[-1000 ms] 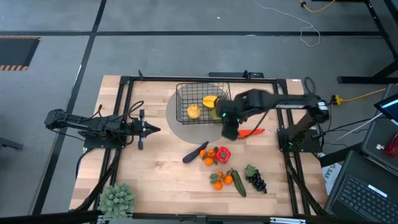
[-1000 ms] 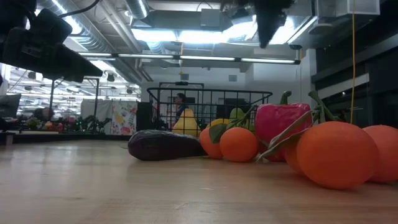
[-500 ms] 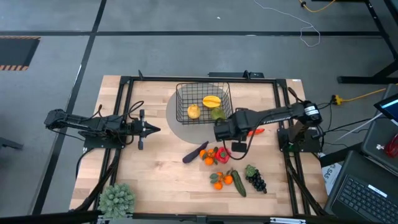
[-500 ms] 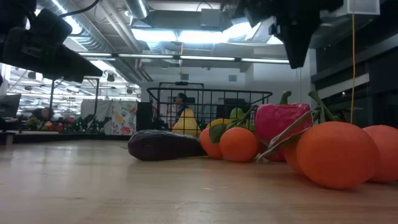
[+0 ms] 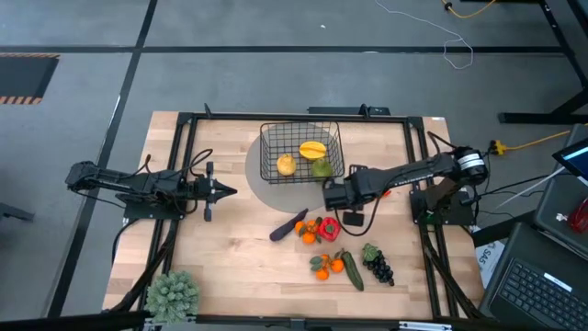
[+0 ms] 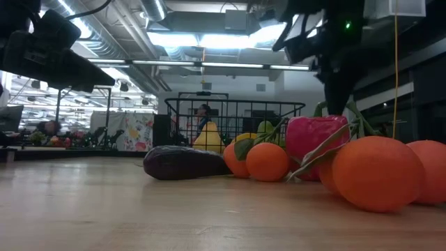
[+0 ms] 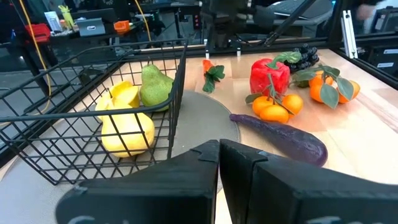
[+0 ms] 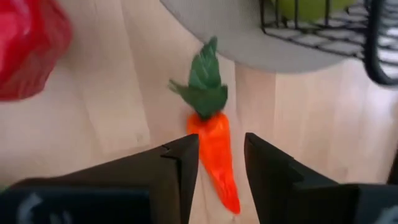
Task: Build produce basket
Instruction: Put the orange carrot into the black wire basket
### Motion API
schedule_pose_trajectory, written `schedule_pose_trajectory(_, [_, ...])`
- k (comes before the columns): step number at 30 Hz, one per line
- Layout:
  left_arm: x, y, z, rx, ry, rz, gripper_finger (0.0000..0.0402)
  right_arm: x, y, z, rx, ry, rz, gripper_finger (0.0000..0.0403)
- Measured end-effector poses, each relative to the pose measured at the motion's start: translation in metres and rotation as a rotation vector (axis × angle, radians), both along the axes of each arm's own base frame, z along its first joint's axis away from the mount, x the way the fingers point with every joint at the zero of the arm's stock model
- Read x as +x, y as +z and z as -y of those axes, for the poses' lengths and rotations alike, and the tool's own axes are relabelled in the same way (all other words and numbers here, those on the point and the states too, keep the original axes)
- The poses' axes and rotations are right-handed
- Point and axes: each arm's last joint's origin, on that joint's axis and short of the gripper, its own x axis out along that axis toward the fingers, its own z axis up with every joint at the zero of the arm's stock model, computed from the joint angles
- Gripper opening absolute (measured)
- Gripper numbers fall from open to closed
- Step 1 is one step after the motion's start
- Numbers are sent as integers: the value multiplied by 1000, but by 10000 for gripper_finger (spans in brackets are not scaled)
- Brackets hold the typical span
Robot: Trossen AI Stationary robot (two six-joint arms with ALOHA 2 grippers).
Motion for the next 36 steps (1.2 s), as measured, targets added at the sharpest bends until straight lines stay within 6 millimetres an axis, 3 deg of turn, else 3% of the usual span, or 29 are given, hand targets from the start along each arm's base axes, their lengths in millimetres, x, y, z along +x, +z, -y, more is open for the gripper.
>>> schedule_pose_trajectory(8, [0,0,0,0,7,0,4,-8,-27,3,0,3,-25,128])
schedule_pose_trajectory(21, [0,0,0,1,8,0,4,-29,-56,8,-2,-36,-117,240])
schedule_pose_trajectory(30, [0,0,0,0,8,0,4,-53,-94,12,-74,-2,-117,247])
schedule_pose_trajectory(36, [0,0,0,0,7,0,4,-56,-97,12,-36,-61,-118,240])
